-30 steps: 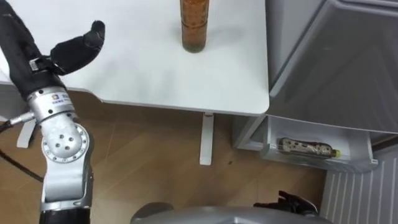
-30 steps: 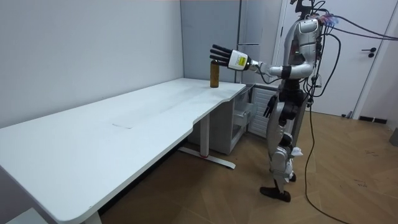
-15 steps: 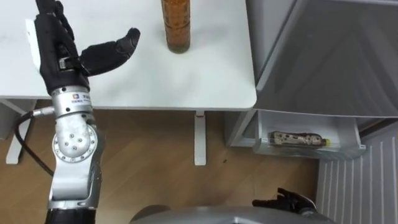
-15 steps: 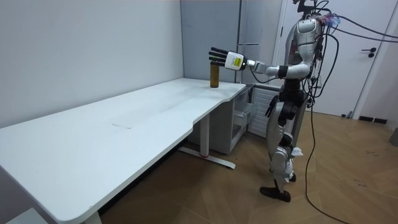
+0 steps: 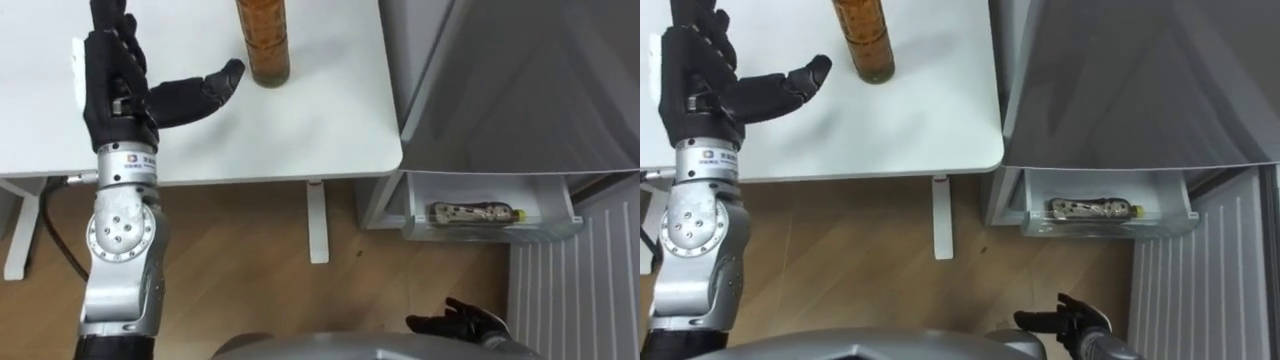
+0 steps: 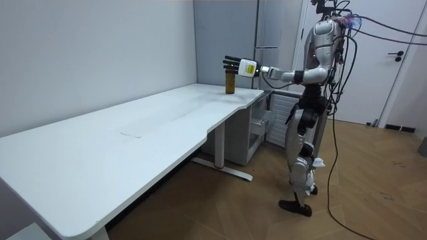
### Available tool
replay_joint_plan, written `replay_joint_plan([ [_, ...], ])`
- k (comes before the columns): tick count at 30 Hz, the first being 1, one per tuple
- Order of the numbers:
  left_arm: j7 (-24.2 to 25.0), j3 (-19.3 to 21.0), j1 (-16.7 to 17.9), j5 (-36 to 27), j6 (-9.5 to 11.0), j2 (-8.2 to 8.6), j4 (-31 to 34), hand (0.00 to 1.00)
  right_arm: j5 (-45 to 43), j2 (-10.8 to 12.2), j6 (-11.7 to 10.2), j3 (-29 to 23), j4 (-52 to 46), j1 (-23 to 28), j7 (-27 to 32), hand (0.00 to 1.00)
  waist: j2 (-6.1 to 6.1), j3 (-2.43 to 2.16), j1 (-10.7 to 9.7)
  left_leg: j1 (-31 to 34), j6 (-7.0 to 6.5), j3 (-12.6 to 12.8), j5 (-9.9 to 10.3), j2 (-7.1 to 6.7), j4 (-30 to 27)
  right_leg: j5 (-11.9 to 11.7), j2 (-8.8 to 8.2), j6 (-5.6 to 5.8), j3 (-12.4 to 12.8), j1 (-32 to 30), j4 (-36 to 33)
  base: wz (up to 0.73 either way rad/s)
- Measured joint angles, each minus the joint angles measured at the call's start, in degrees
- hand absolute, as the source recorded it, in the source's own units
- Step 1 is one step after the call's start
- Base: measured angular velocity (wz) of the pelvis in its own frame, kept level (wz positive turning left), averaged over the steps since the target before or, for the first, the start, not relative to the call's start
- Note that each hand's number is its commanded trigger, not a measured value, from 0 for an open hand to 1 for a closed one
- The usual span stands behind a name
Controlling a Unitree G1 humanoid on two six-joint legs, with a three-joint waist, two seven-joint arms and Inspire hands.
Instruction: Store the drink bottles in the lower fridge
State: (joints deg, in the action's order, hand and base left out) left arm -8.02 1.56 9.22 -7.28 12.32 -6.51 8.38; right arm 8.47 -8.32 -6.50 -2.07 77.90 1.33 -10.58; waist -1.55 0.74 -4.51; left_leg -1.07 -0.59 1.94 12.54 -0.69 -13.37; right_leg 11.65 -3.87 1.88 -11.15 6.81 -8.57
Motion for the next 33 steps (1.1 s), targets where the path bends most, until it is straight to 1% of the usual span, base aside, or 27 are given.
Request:
replay_joint_plan([
  [2, 0.37, -0.57, -0.62, -0.01, -0.24, 0.04, -1.69, 0.0, 0.0, 0.0, 0.04, -0.41, 0.05, 0.09, -0.03, 0.0, 0.06, -0.01, -0.05, -0.39, 0.0, 0.41, 0.0, 0.04, 0.14, 0.0, 0.0, 0.0, 0.07, 0.15, -0.01, -0.11],
  [3, 1.01, -0.79, -1.07, -0.01, -0.87, 0.2, -2.75, 0.0, 0.0, 0.02, 0.04, -0.45, 0.04, 0.09, -0.05, 0.0, 0.06, -0.02, -0.15, -0.51, 0.0, 0.62, 0.0, 0.06, 0.21, 0.0, 0.0, 0.0, 0.18, 0.15, -0.02, -0.1],
  [6, 2.05, -1.76, -1.73, -1.27, -1.57, 0.23, -4.64, 0.0, 0.05, 0.02, 0.04, -0.45, -0.07, 0.1, -0.01, 0.0, 0.07, -0.03, -0.43, -0.66, 0.0, 1.11, 0.0, 0.15, 0.21, 0.0, 0.04, 0.0, 0.83, 0.09, -0.04, -0.08],
  [11, 2.11, -2.09, -3.48, -2.17, -1.89, 0.13, -4.93, 0.0, 0.05, 0.01, 0.04, -0.5, -0.16, 0.1, 0.04, 0.0, 0.04, -0.07, -0.79, -0.83, 0.0, 1.67, 0.0, 0.31, 0.2, -0.02, 0.13, -0.02, 1.45, 0.01, -0.13, -0.06],
  [13, 1.99, -1.93, -4.24, -2.17, -1.89, 0.11, -4.93, 0.0, 0.07, 0.01, 0.04, -0.54, -0.19, 0.16, 0.03, 0.0, 0.05, -0.07, -0.83, -1.1, 0.0, 2.12, 0.0, 0.37, 0.22, -0.03, 0.14, -0.03, 1.67, 0.08, -0.16, -0.11],
  [16, 1.92, -1.09, -5.0, -2.36, -1.89, 0.07, -5.29, 0.0, -0.13, 0.02, 0.2, -2.24, -0.16, 0.41, 0.06, 0.0, 0.17, -0.16, -1.29, -1.58, 0.0, 2.74, 0.0, 0.45, 0.47, -0.08, 0.18, -0.02, 2.41, 0.16, -0.22, -0.11],
  [17, 1.92, -0.47, -5.09, -2.78, -1.94, 0.06, -5.8, 0.0, -0.39, 0.02, 0.25, -3.08, -0.2, 0.57, 0.07, 0.0, 0.26, -0.24, -1.81, -1.69, 0.0, 2.79, 0.0, 0.45, 0.66, -0.09, 0.19, -0.01, 2.46, 0.16, -0.22, -0.08],
  [18, 1.81, -0.34, -5.67, -3.41, -2.18, 0.02, -6.77, 0.0, -0.66, 0.01, 0.28, -4.01, -0.21, 0.8, 0.23, 0.0, 0.39, -0.29, -2.07, -1.83, 0.0, 3.02, 0.0, 0.48, 0.66, -0.12, 0.23, 0.01, 3.14, 0.13, -0.21, -0.08],
  [19, 1.58, -0.25, -6.14, -3.46, -2.34, 0.02, -7.52, 0.0, -0.87, 0.01, 0.29, -4.31, -0.22, 0.91, 0.45, 0.0, 0.42, -0.29, -2.06, -1.94, 0.0, 3.19, 0.0, 0.5, 0.67, -0.14, 0.24, 0.0, 3.31, 0.14, -0.21, -0.14],
  [21, 0.85, 0.46, -8.06, -3.48, -3.73, 0.02, -10.09, 0.0, -1.45, 0.02, 0.37, -4.79, -0.34, 0.9, 0.54, 0.0, 0.49, -0.27, -2.06, -2.48, 0.0, 4.12, 0.01, 0.77, 0.8, -0.31, 0.45, -0.08, 4.32, 0.18, -0.26, -0.21],
  [23, 0.76, 0.76, -8.8, -3.97, -4.16, 0.0, -11.0, 0.0, -1.82, 0.01, 0.47, -4.93, -0.47, 0.98, 0.54, 0.0, 0.51, -0.25, -2.18, -2.59, 0.01, 4.32, 0.01, 0.94, 1.05, -0.45, 0.63, -0.11, 4.62, 0.1, -0.23, -0.15],
  [24, 0.79, 0.74, -9.03, -4.38, -4.78, 0.01, -11.05, 0.0, -1.8, 0.01, 0.78, -5.22, -0.56, 0.97, 0.53, 0.0, 0.56, -0.27, -2.85, -2.65, 0.01, 4.43, 0.01, 0.95, 1.15, -0.48, 0.66, -0.11, 4.92, 0.03, -0.23, -0.05],
  [25, 0.79, 0.74, -9.03, -4.39, -4.93, 0.0, -11.1, 0.0, -1.8, 0.0, 1.01, -5.58, -0.57, 0.93, 0.52, 0.0, 0.63, -0.27, -3.1, -2.68, 0.01, 4.43, 0.01, 0.95, 1.16, -0.5, 0.68, -0.11, 4.99, 0.03, -0.23, -0.04],
  [29, 0.74, 0.84, -9.99, -4.7, -5.04, 0.01, -12.58, 0.0, -1.81, -0.08, 1.54, -6.26, -0.58, 0.94, 0.56, 0.0, 0.95, -0.3, -3.36, -3.62, 0.02, 5.67, 0.01, 1.16, 1.75, -0.52, 0.87, -0.13, 6.33, 0.14, -0.34, -0.14],
  [30, 0.75, 0.88, -10.24, -5.69, -5.04, 0.0, -12.87, 0.0, -1.81, -0.13, 1.55, -6.41, -0.57, 1.0, 0.56, 0.0, 1.01, -0.34, -3.44, -3.74, 0.03, 5.83, 0.02, 1.2, 1.76, -0.53, 0.89, -0.14, 6.44, 0.12, -0.38, -0.16],
  [33, 0.68, 0.88, -11.7, -6.75, -5.04, 0.0, -14.62, 0.0, -1.77, -0.16, 1.55, -6.66, -0.57, 1.12, 1.11, 0.0, 1.29, -0.16, -3.65, -3.91, 0.03, 5.95, 0.02, 1.19, 1.82, -0.59, 0.9, -0.13, 6.78, 0.13, -0.38, -0.04],
])
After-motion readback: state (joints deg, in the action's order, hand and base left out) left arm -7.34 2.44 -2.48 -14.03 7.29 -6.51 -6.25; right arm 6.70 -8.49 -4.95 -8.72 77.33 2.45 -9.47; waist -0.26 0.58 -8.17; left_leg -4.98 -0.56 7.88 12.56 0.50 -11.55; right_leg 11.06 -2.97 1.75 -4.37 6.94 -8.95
